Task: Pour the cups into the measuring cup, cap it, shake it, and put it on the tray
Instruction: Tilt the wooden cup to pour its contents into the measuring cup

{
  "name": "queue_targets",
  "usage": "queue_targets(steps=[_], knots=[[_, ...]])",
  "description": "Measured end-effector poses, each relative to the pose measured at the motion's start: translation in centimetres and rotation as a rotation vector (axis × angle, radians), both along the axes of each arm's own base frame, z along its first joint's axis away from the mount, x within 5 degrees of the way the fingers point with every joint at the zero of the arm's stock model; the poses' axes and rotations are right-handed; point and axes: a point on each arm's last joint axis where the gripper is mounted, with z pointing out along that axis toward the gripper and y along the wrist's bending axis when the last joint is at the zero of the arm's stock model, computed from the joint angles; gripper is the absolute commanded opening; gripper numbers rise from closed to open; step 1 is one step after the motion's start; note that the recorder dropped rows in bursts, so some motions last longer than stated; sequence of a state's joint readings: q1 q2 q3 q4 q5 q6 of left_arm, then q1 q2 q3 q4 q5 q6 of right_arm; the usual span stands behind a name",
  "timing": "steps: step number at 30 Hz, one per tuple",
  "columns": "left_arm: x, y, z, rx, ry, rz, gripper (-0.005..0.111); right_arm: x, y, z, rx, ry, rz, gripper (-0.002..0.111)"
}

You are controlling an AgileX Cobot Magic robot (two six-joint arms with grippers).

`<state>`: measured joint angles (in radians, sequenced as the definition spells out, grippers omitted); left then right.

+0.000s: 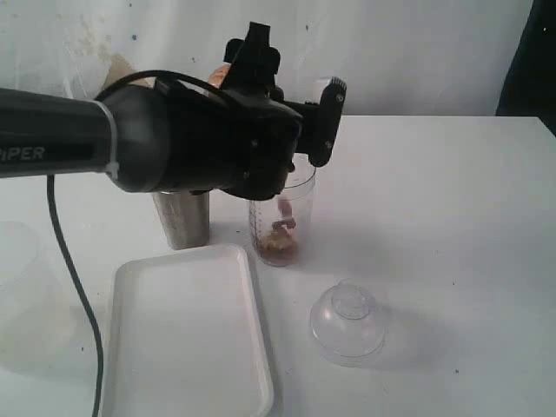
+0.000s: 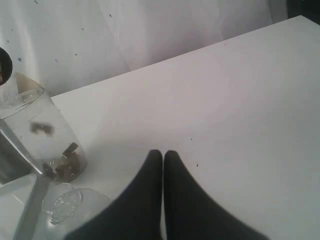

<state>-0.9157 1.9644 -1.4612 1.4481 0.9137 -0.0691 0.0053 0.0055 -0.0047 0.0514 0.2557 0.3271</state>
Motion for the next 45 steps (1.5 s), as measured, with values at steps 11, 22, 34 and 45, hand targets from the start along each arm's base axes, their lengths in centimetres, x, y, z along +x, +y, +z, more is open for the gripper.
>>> queue_targets(steps=[11, 22, 34, 45], knots=[[0.2, 0.2, -0.5, 0.105, -0.024, 0.016, 0.000, 0.0, 0.0, 0.0, 0.000, 0.000, 0.000, 0.000], [-1.2, -1.1, -0.2, 0.181, -0.052, -0.024, 0.000, 0.0, 0.0, 0.0, 0.000, 0.000, 0.000, 0.000], [-1.9, -1.2, -0.5, 0.391, -0.085, -0.062, 0.000, 0.0, 0.0, 0.0, -0.002, 0.000, 0.000, 0.000], [-3.1, -0.9, -2.6, 0.507, -0.144, -0.110, 0.000, 0.0, 0.0, 0.0, -0.005, 0.000, 0.001, 0.000]])
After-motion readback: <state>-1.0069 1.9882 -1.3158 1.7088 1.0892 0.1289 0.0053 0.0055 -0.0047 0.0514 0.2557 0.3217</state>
